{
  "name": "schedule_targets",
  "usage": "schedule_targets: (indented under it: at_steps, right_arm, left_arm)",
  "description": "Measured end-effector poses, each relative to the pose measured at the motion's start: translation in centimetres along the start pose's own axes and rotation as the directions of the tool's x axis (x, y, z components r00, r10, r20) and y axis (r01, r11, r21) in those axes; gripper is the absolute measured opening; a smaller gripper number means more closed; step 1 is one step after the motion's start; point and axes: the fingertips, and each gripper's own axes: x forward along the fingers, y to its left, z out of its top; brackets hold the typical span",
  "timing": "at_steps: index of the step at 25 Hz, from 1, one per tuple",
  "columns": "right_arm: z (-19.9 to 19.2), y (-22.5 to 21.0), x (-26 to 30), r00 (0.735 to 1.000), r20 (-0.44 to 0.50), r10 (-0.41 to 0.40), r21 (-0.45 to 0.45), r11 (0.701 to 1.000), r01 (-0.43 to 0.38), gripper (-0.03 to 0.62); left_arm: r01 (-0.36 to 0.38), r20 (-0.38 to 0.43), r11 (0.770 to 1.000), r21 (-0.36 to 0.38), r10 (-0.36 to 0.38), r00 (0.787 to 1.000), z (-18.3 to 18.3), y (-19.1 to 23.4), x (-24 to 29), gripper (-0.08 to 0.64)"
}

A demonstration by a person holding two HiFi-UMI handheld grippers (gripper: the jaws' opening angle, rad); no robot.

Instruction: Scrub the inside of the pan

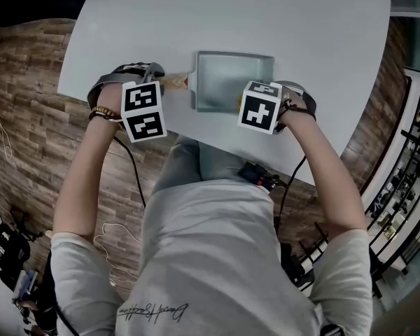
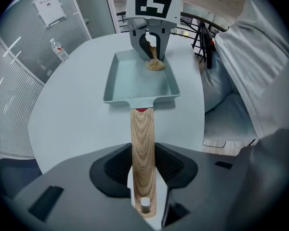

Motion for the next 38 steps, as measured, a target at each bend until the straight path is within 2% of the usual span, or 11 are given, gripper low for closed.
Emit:
schedule_targets:
  at_steps: [6, 13, 17, 22, 27, 32, 38]
  right_arm:
    - [0.5, -0.4, -0.2, 0.997, 0.043, -0.058, 0.038, 0.998, 0.056, 0.067]
    - [0.2, -0.4, -0.3, 0.995, 0.068, -0.068, 0.081, 0.995, 0.063, 0.067]
    - [0.3, -0.6, -0.3, 0.993, 0.07, -0.09, 0.088, 0.993, 0.084, 0.067]
    - [0.4, -0.8, -0.4, 0.992, 0.082, -0.099, 0.1, 0.991, 0.091, 0.067]
    - [0.5, -1.0, -0.9, 0.989, 0.096, -0.114, 0.118, 0.988, 0.103, 0.067]
    - [0.7, -1.0, -1.5, 0.981, 0.136, -0.136, 0.147, 0.982, 0.116, 0.067]
    - [0.7, -1.2, -2.7, 0.964, 0.196, -0.178, 0.211, 0.968, 0.136, 0.067]
  left_arm:
    - [0.009, 0.014, 1.0, 0.019, -0.009, 1.0, -0.3, 0.1, -0.1, 0.152]
    - [0.019, 0.024, 0.999, 0.03, -0.02, 1.0, 0.0, -0.1, -0.1, 0.157]
    - [0.041, 0.012, 0.998, 0.037, -0.042, 0.999, -0.3, -0.3, 0.2, 0.192]
    - [0.019, 0.03, 1.0, 0.021, -0.02, 0.999, -0.3, 0.0, -0.5, 0.195]
    - [0.03, 0.091, 0.999, -0.028, -0.028, 0.996, 0.3, 0.3, -1.7, 0.193]
    - [0.006, 0.148, 0.996, -0.089, 0.007, 0.989, 0.9, 0.9, -3.2, 0.179]
    - [-0.046, 0.188, 0.991, -0.127, 0.07, 0.98, 1.6, 1.4, -4.6, 0.092]
